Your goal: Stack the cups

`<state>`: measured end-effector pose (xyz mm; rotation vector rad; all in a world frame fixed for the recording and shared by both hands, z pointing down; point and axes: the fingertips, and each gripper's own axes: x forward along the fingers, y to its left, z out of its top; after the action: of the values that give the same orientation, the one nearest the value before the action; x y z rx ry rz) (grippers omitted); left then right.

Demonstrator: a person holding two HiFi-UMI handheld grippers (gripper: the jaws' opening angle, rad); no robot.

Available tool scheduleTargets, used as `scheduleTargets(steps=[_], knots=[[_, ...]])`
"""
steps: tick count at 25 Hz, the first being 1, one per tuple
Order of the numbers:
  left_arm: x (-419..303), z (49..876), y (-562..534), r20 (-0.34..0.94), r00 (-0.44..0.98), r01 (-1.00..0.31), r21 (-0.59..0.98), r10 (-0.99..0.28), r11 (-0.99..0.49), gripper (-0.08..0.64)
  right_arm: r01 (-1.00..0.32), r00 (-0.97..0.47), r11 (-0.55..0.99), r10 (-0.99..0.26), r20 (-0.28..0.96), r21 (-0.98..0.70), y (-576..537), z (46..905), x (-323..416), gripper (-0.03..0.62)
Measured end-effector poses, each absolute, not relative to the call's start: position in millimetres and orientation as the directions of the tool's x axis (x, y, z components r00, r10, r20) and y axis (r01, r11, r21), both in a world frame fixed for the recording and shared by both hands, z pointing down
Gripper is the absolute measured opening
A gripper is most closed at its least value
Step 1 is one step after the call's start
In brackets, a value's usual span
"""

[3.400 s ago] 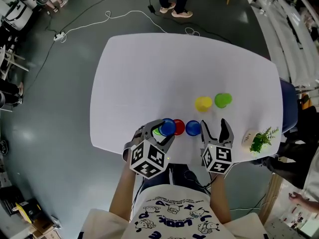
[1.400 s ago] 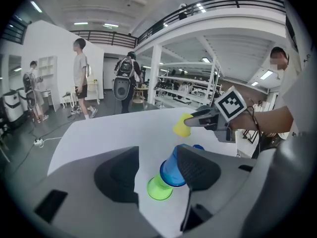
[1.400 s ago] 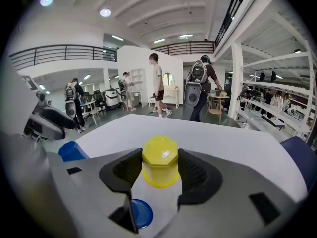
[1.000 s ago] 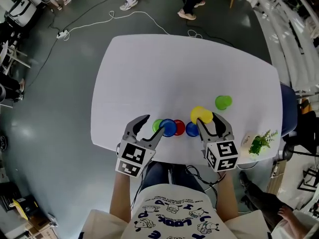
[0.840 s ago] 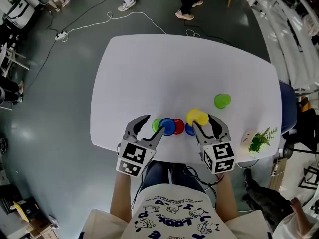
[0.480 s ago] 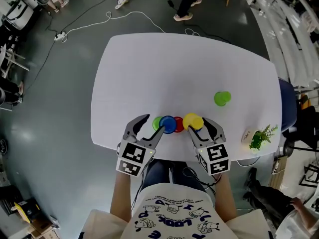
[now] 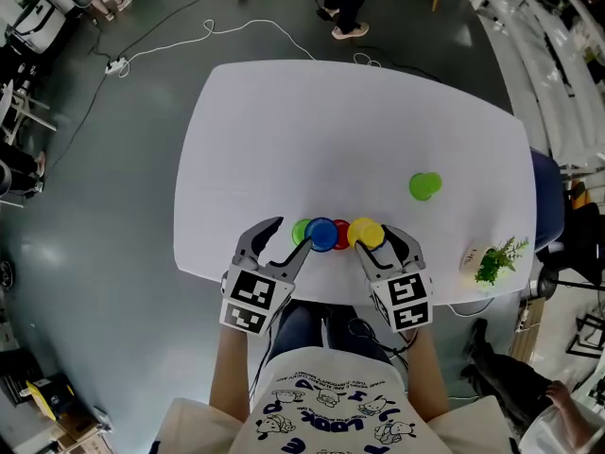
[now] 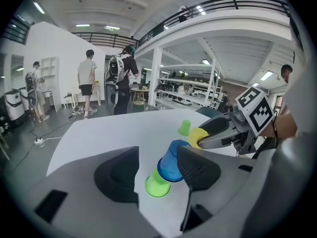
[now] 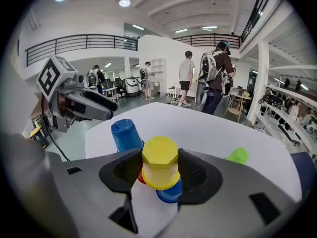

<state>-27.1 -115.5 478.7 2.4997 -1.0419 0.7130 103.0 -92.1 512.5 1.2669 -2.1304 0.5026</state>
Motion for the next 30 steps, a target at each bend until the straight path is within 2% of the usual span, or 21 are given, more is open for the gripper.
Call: scheduleTargets(steps=[3,8,12,20,24,30], knots=[[-26.1,479.9,-113.7,0.567,0.605,-0.73,0.116,-0.558,-0.674,0.25,-0.878,-0.368,0.478,-0.652,0.663,-0.018,-91.8,512.3,102.4,0.246],[-27.0,478.1,-113.4,0.564,0.607,-0.73,0.115,-0.56,-0.674,0.25,-0.878,-0.398,0.474,-0.662,0.636,-0.056,-90.4,502.9,99.9,0.311],[-26.1,475.0,-117.3,0.556,0.604,-0.735,0.11,-0.571,-0.669,0.25,-0.902,-0.398,0.418,-0.715,0.575,-0.105,-98.5,482.8,116.6,0.322],[-36.2,466.4,-129.7,0.575,0.555,-0.774,0.092,-0.601,-0.626,0.25,-0.973,-0.218,0.224,-0.823,0.524,-0.053,-134.5,465.9,192.3,0.322],[-33.5,466.1,-139.0,0.551,0.536,-0.796,0.078,-0.639,-0.601,0.25,-0.991,-0.117,0.136,-0.837,0.534,-0.003,-152.0,480.7,233.5,0.322],[-21.5,464.4,-145.7,0.579,0.526,-0.794,0.073,-0.623,-0.603,0.25,-0.998,-0.029,0.051,-0.816,0.578,0.022,-175.5,518.4,272.8,0.322]])
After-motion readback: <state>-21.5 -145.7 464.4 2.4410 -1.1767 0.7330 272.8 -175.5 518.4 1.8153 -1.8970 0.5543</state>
